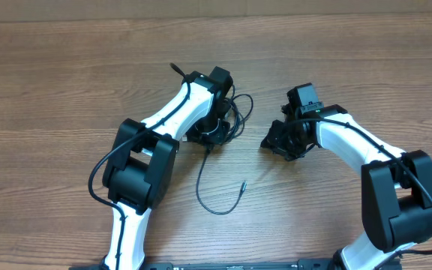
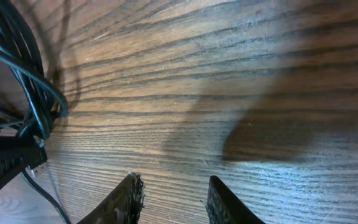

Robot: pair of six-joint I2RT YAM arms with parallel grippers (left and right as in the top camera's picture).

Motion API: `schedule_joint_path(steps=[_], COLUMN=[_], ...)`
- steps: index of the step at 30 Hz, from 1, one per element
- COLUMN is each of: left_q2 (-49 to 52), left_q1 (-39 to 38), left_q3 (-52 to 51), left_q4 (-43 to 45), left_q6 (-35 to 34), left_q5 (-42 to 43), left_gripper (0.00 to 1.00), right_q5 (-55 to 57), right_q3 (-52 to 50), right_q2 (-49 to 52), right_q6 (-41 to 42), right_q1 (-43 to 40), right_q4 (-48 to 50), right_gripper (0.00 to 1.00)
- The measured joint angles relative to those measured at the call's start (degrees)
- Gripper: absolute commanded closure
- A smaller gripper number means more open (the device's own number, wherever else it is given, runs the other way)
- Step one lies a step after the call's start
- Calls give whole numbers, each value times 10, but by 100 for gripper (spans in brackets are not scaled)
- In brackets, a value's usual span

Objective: Untangle cables

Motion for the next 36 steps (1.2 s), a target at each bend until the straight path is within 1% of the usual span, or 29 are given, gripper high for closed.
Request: schedule_joint_path(steps=[5,8,10,11,13,17,19,20,22,26,31,34,36], left_q2=[0,0,0,0,0,0,0,0,0,0,0,0,0], left_q1=[0,-2,-4,-4,-4,-3,-4,-4,-3,-4,-4,-4,-4], left_q3=[30,77,107,118,131,133,133,133,133,133,127,104,76], left_q4=[-36,-55,-61,-61,-58,-61,-67,-68,-63,-58,-48,-40,-21], left_q6=[46,67,75,79,82,87,89,89,91,93,93,92,92], left_q5=[-26,-45,-59,-64,-73,-80,-82,-82,-83,-70,-52,-48,-48], left_gripper=[96,95,90,86,83,81,83,82,73,72,66,66,71], right_q5=[0,0,0,0,0,0,0,0,0,0,0,0,0], right_q3=[0,0,0,0,0,0,0,0,0,0,0,0,0], right_q2=[0,0,0,0,0,0,0,0,0,0,0,0,0], right_q6=[0,0,0,0,0,0,0,0,0,0,0,0,0], right_q1=[0,0,0,0,0,0,0,0,0,0,0,0,0], right_q4=[0,0,0,0,-1,-2,-3,-3,-3,-3,-4,-4,-3], right_gripper=[67,67,67,67,67,67,67,67,67,67,67,67,67])
